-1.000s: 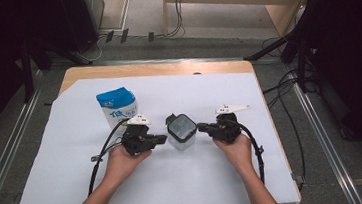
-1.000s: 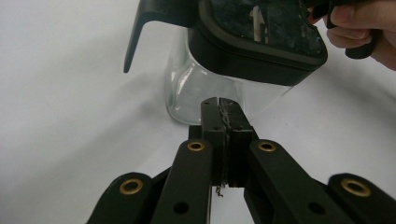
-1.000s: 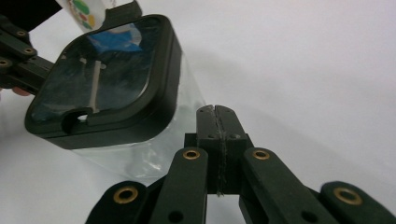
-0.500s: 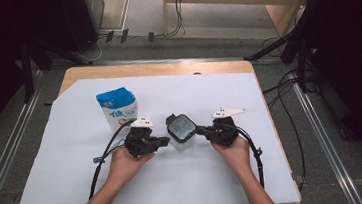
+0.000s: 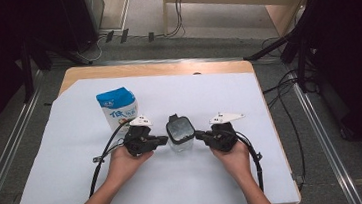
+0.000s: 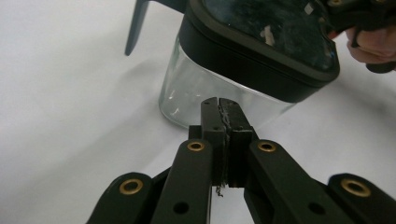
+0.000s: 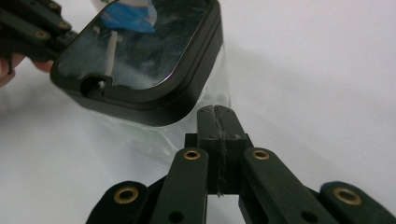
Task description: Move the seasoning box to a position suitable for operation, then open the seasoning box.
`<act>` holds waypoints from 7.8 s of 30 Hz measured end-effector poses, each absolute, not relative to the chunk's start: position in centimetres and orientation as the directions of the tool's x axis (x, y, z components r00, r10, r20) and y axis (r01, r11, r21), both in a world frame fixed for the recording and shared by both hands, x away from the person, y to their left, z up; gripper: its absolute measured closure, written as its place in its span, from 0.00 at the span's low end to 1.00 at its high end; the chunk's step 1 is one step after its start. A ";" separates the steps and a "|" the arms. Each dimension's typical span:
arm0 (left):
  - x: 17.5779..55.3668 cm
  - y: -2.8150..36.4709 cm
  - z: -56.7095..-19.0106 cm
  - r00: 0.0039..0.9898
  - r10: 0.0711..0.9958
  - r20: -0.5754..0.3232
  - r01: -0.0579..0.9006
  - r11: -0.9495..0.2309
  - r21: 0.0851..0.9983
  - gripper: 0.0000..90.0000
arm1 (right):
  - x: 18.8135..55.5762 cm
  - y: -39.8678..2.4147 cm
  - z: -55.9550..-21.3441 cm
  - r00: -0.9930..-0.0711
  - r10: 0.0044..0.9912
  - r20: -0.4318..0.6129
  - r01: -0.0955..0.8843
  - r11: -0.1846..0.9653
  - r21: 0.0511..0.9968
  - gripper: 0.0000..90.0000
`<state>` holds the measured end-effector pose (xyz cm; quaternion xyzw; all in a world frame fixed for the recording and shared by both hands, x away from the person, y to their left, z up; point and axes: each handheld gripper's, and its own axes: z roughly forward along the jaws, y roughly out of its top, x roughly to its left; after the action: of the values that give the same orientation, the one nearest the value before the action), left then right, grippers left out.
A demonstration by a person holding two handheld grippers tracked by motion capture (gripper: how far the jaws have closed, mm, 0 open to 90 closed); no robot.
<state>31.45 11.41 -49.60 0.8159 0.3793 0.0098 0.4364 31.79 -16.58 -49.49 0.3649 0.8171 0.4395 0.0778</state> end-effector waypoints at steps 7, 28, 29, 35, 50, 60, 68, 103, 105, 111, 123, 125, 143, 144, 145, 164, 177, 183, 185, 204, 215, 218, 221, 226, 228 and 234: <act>32.0 12.2 -49.6 0.696 0.652 -0.301 0.612 -0.319 0.724 1.00 | 30.8 -15.9 -49.6 -0.739 0.634 0.226 0.535 0.350 0.769 1.00; 29.4 13.2 -48.3 0.697 0.647 -0.308 0.610 -0.310 0.729 1.00 | 34.2 -16.1 -49.2 -0.719 0.654 0.234 0.539 0.312 0.782 1.00; 29.3 13.2 -48.3 0.699 0.644 -0.312 0.609 -0.307 0.731 1.00 | 34.8 -15.8 -49.2 -0.719 0.653 0.236 0.541 0.313 0.781 1.00; 28.3 12.3 -48.7 0.701 0.641 -0.312 0.611 -0.316 0.726 1.00 | 35.9 -15.3 -49.1 -0.726 0.650 0.227 0.528 0.314 0.789 1.00; 28.5 11.8 -49.4 0.691 0.632 -0.351 0.634 -0.296 0.714 1.00 | 36.3 -14.5 -49.0 -0.745 0.630 0.217 0.510 0.328 0.795 1.00; 28.6 12.1 -49.2 0.694 0.632 -0.346 0.628 -0.296 0.719 1.00 | 35.8 -14.6 -48.8 -0.746 0.631 0.215 0.510 0.333 0.793 1.00; 28.4 11.2 -49.6 0.713 0.611 -0.345 0.624 -0.328 0.709 1.00 | 35.6 -14.8 -48.9 -0.741 0.636 0.213 0.516 0.337 0.788 1.00; 30.2 13.3 -50.0 0.676 0.673 -0.300 0.631 -0.317 0.708 1.00 | 34.1 -14.2 -48.8 -0.766 0.614 0.191 0.495 0.372 0.785 1.00; 30.4 13.3 -50.1 0.675 0.672 -0.305 0.633 -0.314 0.708 1.00 | 34.0 -14.2 -48.8 -0.766 0.613 0.194 0.497 0.373 0.784 1.00; 31.0 13.3 -50.1 0.673 0.667 -0.319 0.638 -0.306 0.707 1.00 | 33.1 -14.4 -48.7 -0.761 0.618 0.196 0.504 0.373 0.779 1.00; 32.7 12.9 -50.3 0.692 0.644 -0.325 0.626 -0.313 0.714 1.00 | 31.5 -15.2 -48.7 -0.740 0.638 0.213 0.533 0.364 0.764 1.00; 32.8 12.9 -50.3 0.694 0.643 -0.324 0.624 -0.314 0.715 1.00 | 31.5 -15.2 -48.7 -0.739 0.639 0.215 0.536 0.364 0.762 1.00; 30.9 14.8 -47.5 0.779 0.563 -0.276 0.518 -0.330 0.789 0.52 | 31.9 -18.2 -47.5 -0.713 0.670 0.208 0.536 0.330 0.777 1.00; 30.8 14.8 -47.3 0.791 0.549 -0.270 0.507 -0.341 0.792 0.52 | 31.9 -18.2 -47.5 -0.713 0.670 0.208 0.536 0.330 0.777 1.00; 30.7 14.7 -47.2 0.801 0.540 -0.259 0.494 -0.351 0.795 0.50 | 32.0 -18.3 -47.6 -0.710 0.672 0.210 0.539 0.326 0.776 1.00; 31.6 13.1 -48.0 0.821 0.500 -0.277 0.499 -0.392 0.773 0.19 | 32.9 -17.4 -48.5 -0.719 0.659 0.222 0.559 0.358 0.748 1.00; 31.6 12.0 -48.6 0.819 0.515 -0.252 0.488 -0.396 0.778 0.24 | 32.9 -17.3 -48.7 -0.709 0.668 0.224 0.567 0.353 0.744 1.00; 31.6 11.8 -48.7 0.813 0.528 -0.248 0.493 -0.395 0.775 0.31 | 32.8 -17.3 -48.8 -0.705 0.672 0.226 0.570 0.348 0.744 1.00; 31.5 11.7 -48.7 0.814 0.525 -0.248 0.493 -0.398 0.774 0.32 | 32.8 -17.3 -48.8 -0.705 0.672 0.226 0.570 0.348 0.744 1.00; 31.1 11.9 -48.3 0.816 0.537 -0.212 0.476 -0.417 0.774 0.45 | 32.6 -17.2 -48.8 -0.706 0.673 0.222 0.569 0.352 0.744 1.00; 31.0 12.2 -48.0 0.818 0.536 -0.210 0.475 -0.423 0.772 0.51 | 32.6 -17.1 -48.8 -0.707 0.671 0.223 0.569 0.353 0.743 1.00; 30.9 12.3 -47.7 0.817 0.535 -0.215 0.471 -0.405 0.784 0.51 | 32.6 -17.1 -48.8 -0.708 0.670 0.224 0.569 0.353 0.743 1.00; 30.9 12.4 -47.7 0.819 0.533 -0.212 0.470 -0.412 0.781 0.54 | 32.6 -17.1 -48.8 -0.708 0.670 0.223 0.569 0.354 0.743 1.00; 30.8 12.6 -47.4 0.826 0.527 -0.200 0.461 -0.428 0.777 0.58 | 32.6 -17.1 -48.8 -0.709 0.669 0.224 0.569 0.354 0.742 1.00; 30.8 12.6 -47.1 0.827 0.523 -0.205 0.465 -0.433 0.772 0.60 | 32.6 -17.1 -48.8 -0.710 0.668 0.223 0.567 0.354 0.744 1.00; 31.0 13.0 -46.7 0.828 0.508 -0.238 0.486 -0.438 0.756 0.68 | 32.6 -17.1 -48.8 -0.709 0.668 0.226 0.570 0.354 0.742 1.00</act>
<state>31.02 12.98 -46.66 0.8480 0.2931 0.0121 0.4415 32.59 -17.15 -48.76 0.3772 0.8207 0.4253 0.0580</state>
